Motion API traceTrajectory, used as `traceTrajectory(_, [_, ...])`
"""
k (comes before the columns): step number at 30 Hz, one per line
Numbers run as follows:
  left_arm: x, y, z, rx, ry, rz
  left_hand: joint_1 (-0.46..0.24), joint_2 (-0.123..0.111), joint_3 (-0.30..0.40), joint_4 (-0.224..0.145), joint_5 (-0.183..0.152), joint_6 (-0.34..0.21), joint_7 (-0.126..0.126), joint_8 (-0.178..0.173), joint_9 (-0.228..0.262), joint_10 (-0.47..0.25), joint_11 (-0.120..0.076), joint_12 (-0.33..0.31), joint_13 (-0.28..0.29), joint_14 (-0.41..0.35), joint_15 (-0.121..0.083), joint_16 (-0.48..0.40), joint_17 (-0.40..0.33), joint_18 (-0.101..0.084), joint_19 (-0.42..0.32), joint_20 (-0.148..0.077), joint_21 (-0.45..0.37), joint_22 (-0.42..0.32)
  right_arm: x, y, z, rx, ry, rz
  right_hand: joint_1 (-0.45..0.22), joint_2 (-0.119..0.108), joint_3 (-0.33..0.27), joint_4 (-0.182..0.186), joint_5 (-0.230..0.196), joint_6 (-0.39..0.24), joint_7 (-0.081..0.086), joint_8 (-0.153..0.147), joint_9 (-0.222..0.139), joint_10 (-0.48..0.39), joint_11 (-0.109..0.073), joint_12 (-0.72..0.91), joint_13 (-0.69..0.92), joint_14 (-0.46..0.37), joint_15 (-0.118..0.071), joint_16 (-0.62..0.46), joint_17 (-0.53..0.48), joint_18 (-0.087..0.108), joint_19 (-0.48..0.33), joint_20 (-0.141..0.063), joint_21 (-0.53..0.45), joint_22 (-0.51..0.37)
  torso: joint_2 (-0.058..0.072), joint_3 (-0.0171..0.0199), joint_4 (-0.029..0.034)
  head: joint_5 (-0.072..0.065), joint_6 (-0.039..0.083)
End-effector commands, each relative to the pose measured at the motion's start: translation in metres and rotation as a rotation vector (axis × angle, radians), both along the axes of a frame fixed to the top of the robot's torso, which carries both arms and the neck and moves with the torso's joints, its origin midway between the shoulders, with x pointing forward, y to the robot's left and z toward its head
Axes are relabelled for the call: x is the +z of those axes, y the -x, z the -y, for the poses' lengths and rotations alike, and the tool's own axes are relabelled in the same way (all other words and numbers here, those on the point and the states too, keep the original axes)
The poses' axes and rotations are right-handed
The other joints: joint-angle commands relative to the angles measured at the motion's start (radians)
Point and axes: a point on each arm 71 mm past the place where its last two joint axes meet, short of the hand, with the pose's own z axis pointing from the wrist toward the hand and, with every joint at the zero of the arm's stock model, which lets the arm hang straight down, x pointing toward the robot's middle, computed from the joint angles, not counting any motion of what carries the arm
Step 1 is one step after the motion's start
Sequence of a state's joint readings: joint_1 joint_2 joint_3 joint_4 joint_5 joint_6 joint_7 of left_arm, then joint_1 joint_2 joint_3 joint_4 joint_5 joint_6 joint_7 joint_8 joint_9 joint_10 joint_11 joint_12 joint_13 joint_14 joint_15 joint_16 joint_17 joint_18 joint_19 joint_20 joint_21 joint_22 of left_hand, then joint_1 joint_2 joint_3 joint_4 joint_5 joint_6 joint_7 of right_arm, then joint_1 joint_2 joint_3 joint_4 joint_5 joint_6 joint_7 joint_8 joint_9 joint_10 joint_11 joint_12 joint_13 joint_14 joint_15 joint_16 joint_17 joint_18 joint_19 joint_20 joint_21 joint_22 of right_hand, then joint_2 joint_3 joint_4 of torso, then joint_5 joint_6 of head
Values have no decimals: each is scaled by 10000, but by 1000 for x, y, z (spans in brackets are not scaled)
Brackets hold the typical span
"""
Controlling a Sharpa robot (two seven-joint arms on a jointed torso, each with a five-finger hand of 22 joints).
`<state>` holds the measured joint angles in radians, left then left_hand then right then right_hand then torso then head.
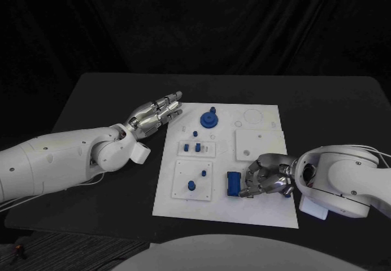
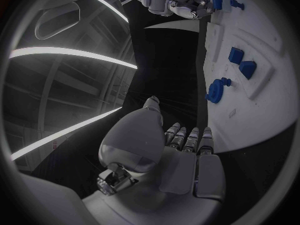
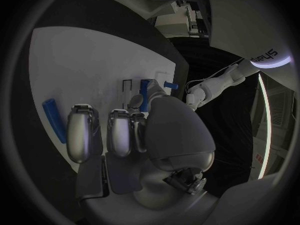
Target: Assemble the parts on the task board
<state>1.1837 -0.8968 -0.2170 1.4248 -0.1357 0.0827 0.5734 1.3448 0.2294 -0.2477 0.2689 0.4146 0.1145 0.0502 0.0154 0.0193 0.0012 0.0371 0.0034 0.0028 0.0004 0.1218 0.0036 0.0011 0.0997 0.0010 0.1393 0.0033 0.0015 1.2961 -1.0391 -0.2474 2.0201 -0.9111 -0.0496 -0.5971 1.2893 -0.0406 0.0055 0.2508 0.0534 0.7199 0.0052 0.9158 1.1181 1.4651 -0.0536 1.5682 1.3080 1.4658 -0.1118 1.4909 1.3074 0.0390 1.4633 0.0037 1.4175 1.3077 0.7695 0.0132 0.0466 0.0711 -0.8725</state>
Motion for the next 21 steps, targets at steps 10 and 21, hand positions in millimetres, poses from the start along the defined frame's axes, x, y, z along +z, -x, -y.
traceTrajectory(10, [0,1,0,-112,128,46,117,41,76,-77,98,25,95,66,11,-2,15,21,-6,-4,-63,-36,-11,46,-10,116,-33,-15,16,0,21,-696,-75,935,-626,-179,-429,364,-12,167,-31,-8,-25,1057,-100,26,2628,701,-70,-20,594,-32,453,-83,50,2162,-36,-11,7,-37,-1])
traceTrajectory(21, [-1,0,0,-110,117,33,131,49,86,-89,116,29,98,67,11,-2,18,21,-6,-4,-62,-36,-11,55,-10,124,-33,-15,25,-6,29,-649,91,1124,-428,-105,-384,212,29,282,-49,-120,-138,1057,-118,26,2628,703,-86,-14,601,-40,467,-96,87,2173,7,18,-17,-47,-1])
